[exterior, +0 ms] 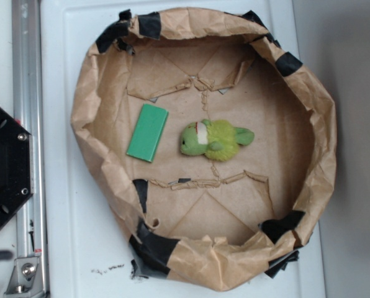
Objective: Grab the green animal.
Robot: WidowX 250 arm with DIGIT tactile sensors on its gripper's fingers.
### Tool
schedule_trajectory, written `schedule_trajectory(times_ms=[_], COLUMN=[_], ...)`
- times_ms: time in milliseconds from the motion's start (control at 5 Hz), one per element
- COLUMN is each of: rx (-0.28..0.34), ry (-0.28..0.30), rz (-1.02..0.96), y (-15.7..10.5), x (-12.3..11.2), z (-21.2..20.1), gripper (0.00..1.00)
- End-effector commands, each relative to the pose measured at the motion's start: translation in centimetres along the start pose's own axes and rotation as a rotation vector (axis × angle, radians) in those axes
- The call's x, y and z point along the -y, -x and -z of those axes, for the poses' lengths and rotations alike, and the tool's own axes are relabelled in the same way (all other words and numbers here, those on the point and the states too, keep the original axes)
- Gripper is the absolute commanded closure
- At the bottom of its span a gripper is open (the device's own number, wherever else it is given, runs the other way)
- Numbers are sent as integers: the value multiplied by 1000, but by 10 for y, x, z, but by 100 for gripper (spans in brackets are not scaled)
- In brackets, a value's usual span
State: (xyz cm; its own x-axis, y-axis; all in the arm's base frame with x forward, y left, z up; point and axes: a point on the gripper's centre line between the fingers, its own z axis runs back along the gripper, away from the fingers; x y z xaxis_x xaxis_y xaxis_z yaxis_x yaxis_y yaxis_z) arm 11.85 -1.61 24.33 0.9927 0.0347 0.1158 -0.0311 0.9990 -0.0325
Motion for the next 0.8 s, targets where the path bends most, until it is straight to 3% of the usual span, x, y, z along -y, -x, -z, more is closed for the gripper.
schedule_trajectory(times_ms=[0,400,600], rx=[0,195,165], ry=[0,-7,7], rz=[0,-73,-33], y=[0,-94,-123], x=[0,-17,-22], z=[0,63,97], gripper=[0,0,0])
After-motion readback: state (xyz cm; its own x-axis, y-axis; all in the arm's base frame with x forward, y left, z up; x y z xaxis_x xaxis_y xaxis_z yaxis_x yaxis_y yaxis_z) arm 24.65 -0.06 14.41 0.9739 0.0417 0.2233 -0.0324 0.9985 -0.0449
